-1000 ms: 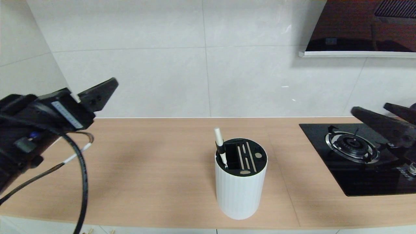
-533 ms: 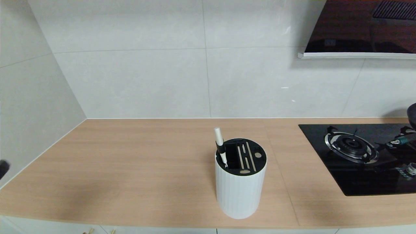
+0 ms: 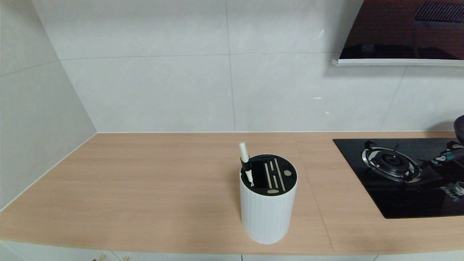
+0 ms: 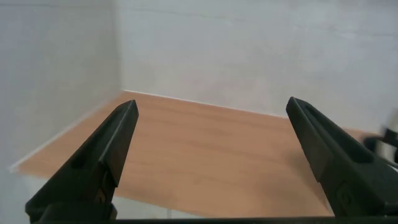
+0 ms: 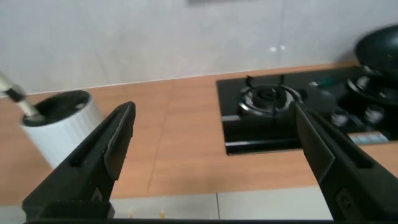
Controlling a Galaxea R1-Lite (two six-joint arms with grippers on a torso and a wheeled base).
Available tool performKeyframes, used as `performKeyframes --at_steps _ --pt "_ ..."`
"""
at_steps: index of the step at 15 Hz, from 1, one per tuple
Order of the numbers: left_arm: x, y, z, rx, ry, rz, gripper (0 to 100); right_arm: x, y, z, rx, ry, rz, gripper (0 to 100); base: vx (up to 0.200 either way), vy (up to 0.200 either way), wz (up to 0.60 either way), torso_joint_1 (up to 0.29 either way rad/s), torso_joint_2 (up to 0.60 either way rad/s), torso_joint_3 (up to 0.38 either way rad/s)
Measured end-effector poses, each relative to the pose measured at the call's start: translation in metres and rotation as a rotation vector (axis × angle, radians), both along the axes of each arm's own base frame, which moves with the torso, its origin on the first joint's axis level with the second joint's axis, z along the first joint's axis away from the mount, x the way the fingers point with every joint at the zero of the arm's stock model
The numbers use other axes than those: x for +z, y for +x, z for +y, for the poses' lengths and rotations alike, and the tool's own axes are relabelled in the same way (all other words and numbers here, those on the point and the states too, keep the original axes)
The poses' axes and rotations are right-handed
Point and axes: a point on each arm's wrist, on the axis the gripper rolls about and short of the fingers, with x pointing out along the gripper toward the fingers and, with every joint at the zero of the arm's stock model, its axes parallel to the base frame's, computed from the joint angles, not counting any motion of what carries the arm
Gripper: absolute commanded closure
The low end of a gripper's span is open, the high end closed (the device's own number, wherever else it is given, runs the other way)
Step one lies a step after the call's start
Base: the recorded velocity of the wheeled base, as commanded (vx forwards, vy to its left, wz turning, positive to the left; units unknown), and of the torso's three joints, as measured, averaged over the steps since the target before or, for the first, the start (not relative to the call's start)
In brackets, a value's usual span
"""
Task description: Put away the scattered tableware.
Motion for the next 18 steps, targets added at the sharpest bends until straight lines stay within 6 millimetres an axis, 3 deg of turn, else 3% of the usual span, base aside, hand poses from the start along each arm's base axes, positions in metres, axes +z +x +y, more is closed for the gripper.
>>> performKeyframes --at_steps 4,7,10,12,18 --pt "-0.045 0.016 -0.002 0.046 0.019 0.076 0 -0.029 0.004 0.005 -0.002 -0.009 0.003 0 0.0 0.0 0.0 0.0 0.0 0.0" --pt "-0.091 0.035 -0.005 -0.064 0.038 0.216 0 -0.042 0.014 0.004 -0.032 -0.046 -0.072 0 0.0 0.0 0.0 0.0 0.0 0.0" --pt "-0.102 0.038 -0.007 -0.163 0.055 0.26 0 -0.064 0.023 0.005 -0.025 -0.099 -0.028 0 0.0 0.0 0.0 0.0 0.0 0.0" --pt "-0.105 0.039 -0.008 -0.208 0.079 0.282 0 -0.079 0.025 0.005 -0.006 -0.103 0.104 0 0.0 0.0 0.0 0.0 0.0 0.0" --pt "-0.106 0.039 -0.008 -0.211 0.067 0.284 0 -0.081 0.026 0.006 0.048 -0.101 0.102 0 0.0 0.0 0.0 0.0 0.0 0.0"
